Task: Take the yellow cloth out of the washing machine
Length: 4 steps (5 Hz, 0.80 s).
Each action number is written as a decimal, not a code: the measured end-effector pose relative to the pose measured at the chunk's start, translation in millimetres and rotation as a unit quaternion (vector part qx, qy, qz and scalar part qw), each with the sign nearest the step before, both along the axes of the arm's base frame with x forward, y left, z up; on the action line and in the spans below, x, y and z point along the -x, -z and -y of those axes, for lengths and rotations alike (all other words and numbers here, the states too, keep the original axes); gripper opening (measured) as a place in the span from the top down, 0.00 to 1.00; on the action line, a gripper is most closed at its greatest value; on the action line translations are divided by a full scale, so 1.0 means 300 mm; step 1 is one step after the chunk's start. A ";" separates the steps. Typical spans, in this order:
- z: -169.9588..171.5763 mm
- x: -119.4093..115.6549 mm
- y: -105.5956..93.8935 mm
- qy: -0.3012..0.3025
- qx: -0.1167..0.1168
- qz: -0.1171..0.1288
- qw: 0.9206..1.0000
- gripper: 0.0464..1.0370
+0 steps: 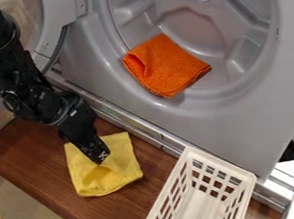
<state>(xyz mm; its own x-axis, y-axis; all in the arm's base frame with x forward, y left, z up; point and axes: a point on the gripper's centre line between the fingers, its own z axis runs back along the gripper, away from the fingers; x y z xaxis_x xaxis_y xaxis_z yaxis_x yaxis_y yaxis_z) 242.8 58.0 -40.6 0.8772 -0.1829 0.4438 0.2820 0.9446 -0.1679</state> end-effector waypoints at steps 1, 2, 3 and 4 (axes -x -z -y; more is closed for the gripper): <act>0.010 0.000 -0.006 0.009 0.009 -0.005 1.000 0.03; 0.026 -0.018 -0.049 0.024 0.019 0.000 1.000 0.03; 0.041 -0.028 -0.091 0.044 0.018 -0.002 0.999 0.04; 0.055 -0.043 -0.140 0.061 0.017 0.005 0.998 0.04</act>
